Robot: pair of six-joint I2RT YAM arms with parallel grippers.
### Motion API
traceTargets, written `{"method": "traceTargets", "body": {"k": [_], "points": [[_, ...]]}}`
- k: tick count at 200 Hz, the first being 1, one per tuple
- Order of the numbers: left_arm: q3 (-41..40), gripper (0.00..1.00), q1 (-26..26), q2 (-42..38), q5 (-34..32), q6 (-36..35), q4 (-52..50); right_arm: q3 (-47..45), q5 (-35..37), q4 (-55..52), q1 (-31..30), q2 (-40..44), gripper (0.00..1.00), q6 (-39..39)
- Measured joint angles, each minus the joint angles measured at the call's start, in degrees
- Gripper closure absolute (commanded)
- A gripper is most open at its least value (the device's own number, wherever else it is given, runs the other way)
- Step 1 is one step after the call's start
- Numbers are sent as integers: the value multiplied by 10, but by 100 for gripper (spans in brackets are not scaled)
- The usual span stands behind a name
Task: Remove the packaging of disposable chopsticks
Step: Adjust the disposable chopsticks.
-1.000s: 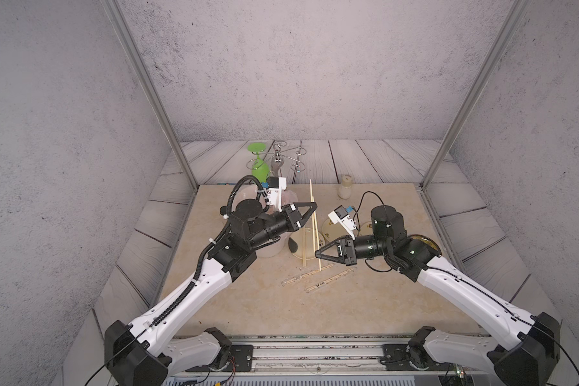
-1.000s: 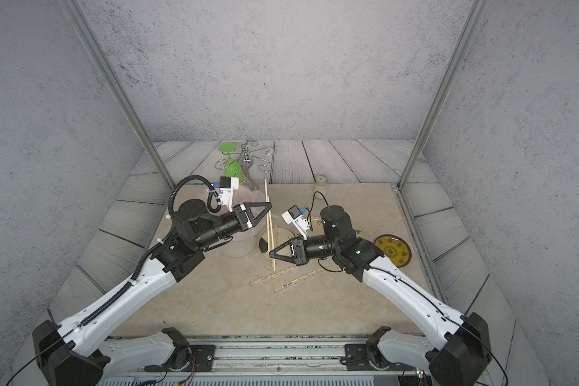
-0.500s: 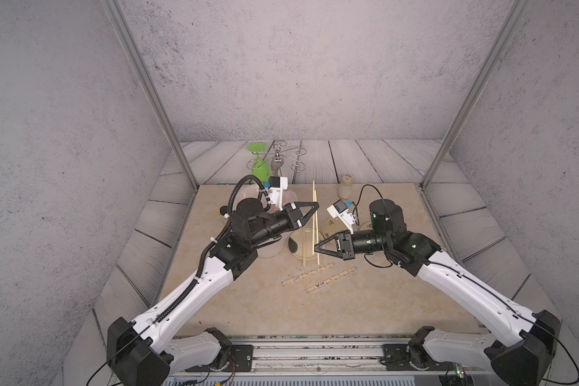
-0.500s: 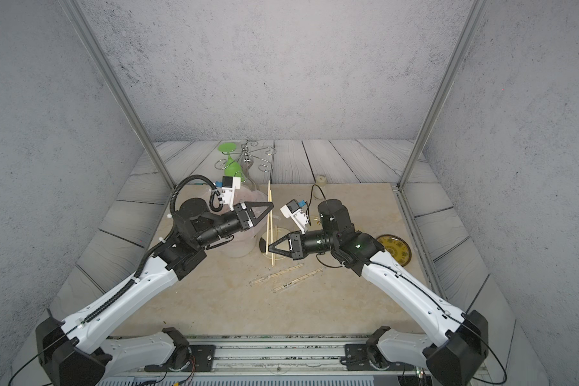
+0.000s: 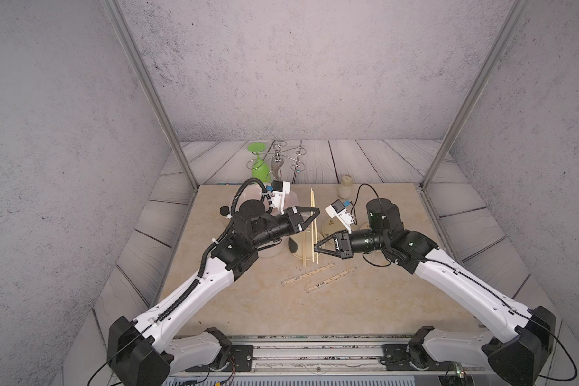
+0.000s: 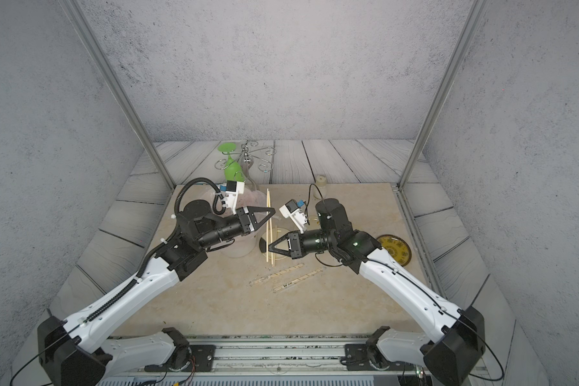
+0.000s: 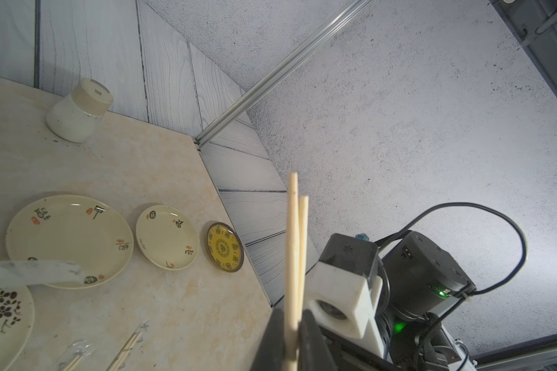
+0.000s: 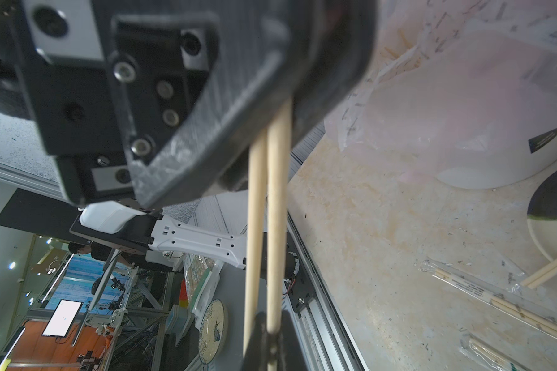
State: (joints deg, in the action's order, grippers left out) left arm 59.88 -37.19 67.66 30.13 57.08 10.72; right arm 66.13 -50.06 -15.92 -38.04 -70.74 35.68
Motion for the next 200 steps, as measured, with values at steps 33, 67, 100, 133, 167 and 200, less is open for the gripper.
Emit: {"method": "traceTargets", "body": {"k": [33, 67, 100, 133, 167, 200], "points": [[-10, 97, -1, 0, 6, -3, -7, 2, 1, 1, 0, -6, 100, 7], [-11, 100, -1, 0, 5, -9, -5, 2, -3, 3, 0, -8, 100, 14], [-11, 100, -1, -1, 2, -5, -2, 1, -13, 6, 1, -8, 100, 12], [-7, 100, -2, -2, -2, -7, -3, 0, -44, 7, 3, -8, 49, -2], [3, 100, -2, -2, 4, -15, -2, 2, -55, 2, 2, -7, 44, -32], [4, 100, -2, 1, 21, -12, 11, 16, -54, 9, 2, -11, 59, -42]]}}
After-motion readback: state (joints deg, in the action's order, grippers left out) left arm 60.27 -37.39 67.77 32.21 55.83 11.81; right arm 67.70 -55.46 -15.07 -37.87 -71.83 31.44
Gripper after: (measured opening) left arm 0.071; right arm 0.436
